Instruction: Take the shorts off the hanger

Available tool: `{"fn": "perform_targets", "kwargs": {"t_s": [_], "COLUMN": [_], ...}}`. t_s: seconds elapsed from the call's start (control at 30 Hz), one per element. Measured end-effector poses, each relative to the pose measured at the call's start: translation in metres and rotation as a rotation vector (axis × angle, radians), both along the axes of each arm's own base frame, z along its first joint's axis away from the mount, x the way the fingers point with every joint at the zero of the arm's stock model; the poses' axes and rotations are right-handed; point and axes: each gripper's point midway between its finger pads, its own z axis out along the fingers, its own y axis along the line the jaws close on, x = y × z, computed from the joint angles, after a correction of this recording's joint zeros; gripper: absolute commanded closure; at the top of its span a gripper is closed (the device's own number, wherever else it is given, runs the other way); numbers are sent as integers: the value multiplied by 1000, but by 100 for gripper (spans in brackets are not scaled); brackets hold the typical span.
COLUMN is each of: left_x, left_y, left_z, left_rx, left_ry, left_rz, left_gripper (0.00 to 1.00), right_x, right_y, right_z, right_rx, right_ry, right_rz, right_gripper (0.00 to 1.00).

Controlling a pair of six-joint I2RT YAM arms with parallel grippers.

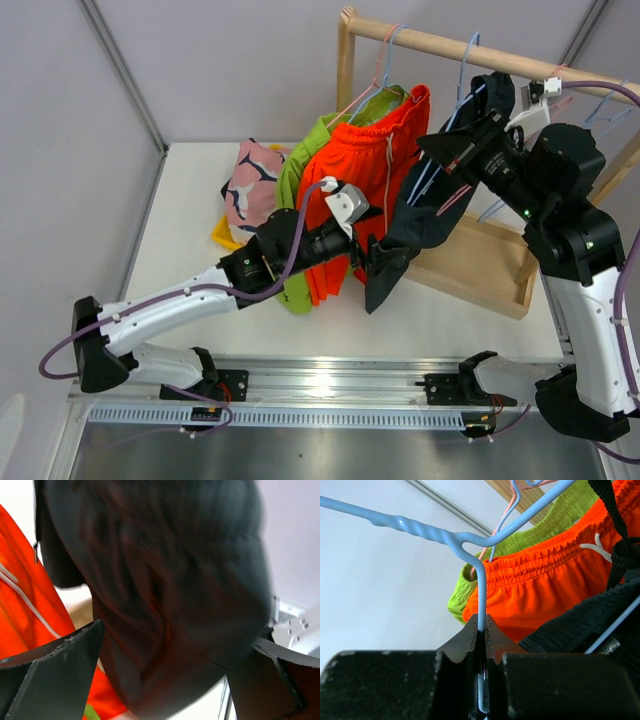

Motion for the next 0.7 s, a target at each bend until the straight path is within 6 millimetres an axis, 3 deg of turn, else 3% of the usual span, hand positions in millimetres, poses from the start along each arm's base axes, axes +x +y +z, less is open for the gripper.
{"fn": "perform_targets", "kwargs": {"t_s": [0.03, 0.07, 0.17, 0.2, 0.27, 0.3, 0.53, 0.7], "left_x": [1, 1, 1, 1, 0, 0, -10, -63], "left_y": [0, -1, -6, -8, -13, -15, -18, -3], "left_z": [5, 7, 6, 4, 1, 1, 2, -19], "left_rx": [-13, -19, -24, -22, -24, -25, -44, -41], "left_ry": [-5, -8, -8, -5, -1, -3, 1, 10], "left_rz": [2, 2, -6, -10, -20, -26, -40, -68], "left_gripper": [14, 34, 57, 72, 88, 100, 100, 100], "right_x": [-4, -7, -11, -11, -11, -11, -9, -12], "right_y": [-1, -1, -3, -3, -3, -2, -1, 1], "right_z": [3, 5, 9, 9, 9, 8, 3, -3], "right_rx": [10, 18, 37, 40, 43, 46, 55, 46], "right_ry": [-3, -5, -8, -7, -3, 0, 23, 46], "right_rz": [4, 8, 7, 8, 9, 9, 7, 26], "right_gripper": [100, 100, 100, 100, 100, 100, 100, 100]}}
